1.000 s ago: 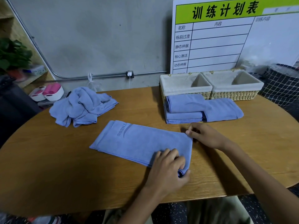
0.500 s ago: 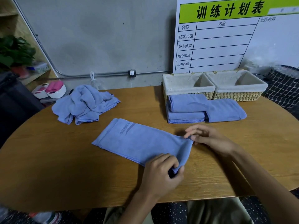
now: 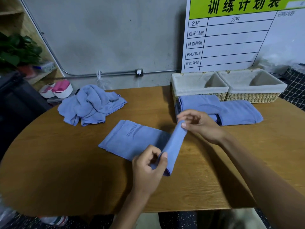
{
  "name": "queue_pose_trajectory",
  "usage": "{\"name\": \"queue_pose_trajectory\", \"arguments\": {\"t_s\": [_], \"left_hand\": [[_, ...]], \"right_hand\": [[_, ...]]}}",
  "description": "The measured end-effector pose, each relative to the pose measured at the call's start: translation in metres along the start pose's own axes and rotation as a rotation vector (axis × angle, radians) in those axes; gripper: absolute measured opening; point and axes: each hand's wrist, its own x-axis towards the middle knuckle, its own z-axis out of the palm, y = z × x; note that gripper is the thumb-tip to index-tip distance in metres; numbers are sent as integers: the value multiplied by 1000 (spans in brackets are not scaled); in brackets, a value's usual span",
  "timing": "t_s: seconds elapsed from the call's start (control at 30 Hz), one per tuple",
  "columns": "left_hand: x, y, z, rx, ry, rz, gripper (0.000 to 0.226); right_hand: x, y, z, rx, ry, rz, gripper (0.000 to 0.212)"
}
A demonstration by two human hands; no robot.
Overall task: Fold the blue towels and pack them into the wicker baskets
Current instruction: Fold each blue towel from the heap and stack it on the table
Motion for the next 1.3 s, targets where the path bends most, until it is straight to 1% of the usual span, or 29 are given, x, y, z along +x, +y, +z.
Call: {"name": "queue_pose_trajectory", "arguments": {"t_s": [0.13,0.2,0.27,0.37,0.47,0.6,0.63,0.77,0.83,0.97,1.23,1.3], "left_hand": [[13,-4,-18,6,100,-50,24],[17,-9,-26,-9,148,-100,18],[17,-15,-31,-2,182,-153,20],[12,-22,-34,30,170,-200,21],[11,-23,-33,11,164,-201,20],[10,-24,-31,-56,126,-170,5],[9,-25,-31,-63,120,-164,3],[8,-24,-31,-119,66,-163,22],[7,-22,-29,-134,51,-164,28],[6,-25,-29,-93,73,-163,27],[5,-31,-29,121,84,-199,31],[4,-30,-28,197,72,-200,32]], "right_hand": [[29,-7,25,-78,-12,-56,20],[40,-5,35,-117,10,-98,18],[48,1,46,-153,46,-125,16],[49,20,56,-164,86,-100,15],[44,35,59,-140,136,-61,13],[42,34,59,-85,220,-85,8],[43,32,60,-89,230,-99,7],[47,26,63,-127,258,-147,6],[48,23,66,-139,265,-163,6],[50,23,70,-161,258,-172,6],[54,32,67,-228,240,-131,7],[60,35,69,-289,213,-113,7]]}}
